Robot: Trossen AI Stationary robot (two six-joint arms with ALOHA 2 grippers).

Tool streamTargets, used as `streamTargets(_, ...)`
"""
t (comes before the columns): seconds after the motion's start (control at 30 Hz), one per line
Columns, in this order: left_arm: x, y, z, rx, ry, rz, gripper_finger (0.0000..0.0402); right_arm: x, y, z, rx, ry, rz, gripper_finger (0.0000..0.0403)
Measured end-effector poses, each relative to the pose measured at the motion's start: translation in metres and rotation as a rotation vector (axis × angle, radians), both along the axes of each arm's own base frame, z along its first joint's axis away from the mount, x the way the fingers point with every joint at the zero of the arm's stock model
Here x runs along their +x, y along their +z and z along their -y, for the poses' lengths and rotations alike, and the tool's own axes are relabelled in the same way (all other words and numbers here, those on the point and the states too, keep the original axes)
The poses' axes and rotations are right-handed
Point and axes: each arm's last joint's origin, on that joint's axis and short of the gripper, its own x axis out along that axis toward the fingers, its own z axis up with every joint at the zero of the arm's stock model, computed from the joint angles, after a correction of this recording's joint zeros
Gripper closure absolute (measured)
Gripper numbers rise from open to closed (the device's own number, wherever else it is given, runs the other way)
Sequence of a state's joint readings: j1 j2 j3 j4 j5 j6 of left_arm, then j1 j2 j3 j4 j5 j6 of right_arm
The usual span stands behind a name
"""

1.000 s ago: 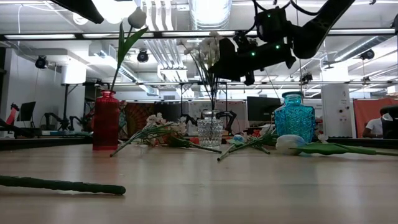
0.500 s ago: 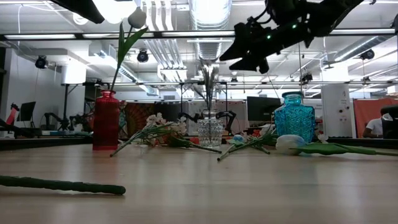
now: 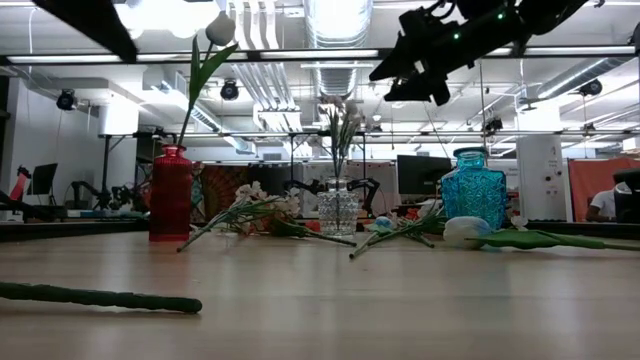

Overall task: Sort flowers into vase by color
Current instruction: Put the bottom orange flowers into the blue vase

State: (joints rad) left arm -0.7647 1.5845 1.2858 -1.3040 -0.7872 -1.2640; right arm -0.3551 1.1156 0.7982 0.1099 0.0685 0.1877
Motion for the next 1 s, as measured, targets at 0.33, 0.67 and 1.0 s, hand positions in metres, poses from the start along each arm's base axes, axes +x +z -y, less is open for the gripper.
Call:
streamTargets(0.33, 0.005, -0.005, 0.018, -0.364, -0.110, -0.185, 0.0222, -0.005, 0.000, -0.034, 0.070, 0.105, -0.069, 0.0080)
streamTargets(0.67, -0.001, -0.007, 0.027, -0.543, -0.124, -0.329, 0.0222, 0.004, -0.006, -0.098, 0.075, 0.354, -0.122, 0.0080)
streamTargets(1.0, -0.019, -0.007, 0.044, -0.574, -0.162, -0.366, 0.0222, 0.023, -0.032, -0.158, 0.034, 0.467, -0.166, 0.0080)
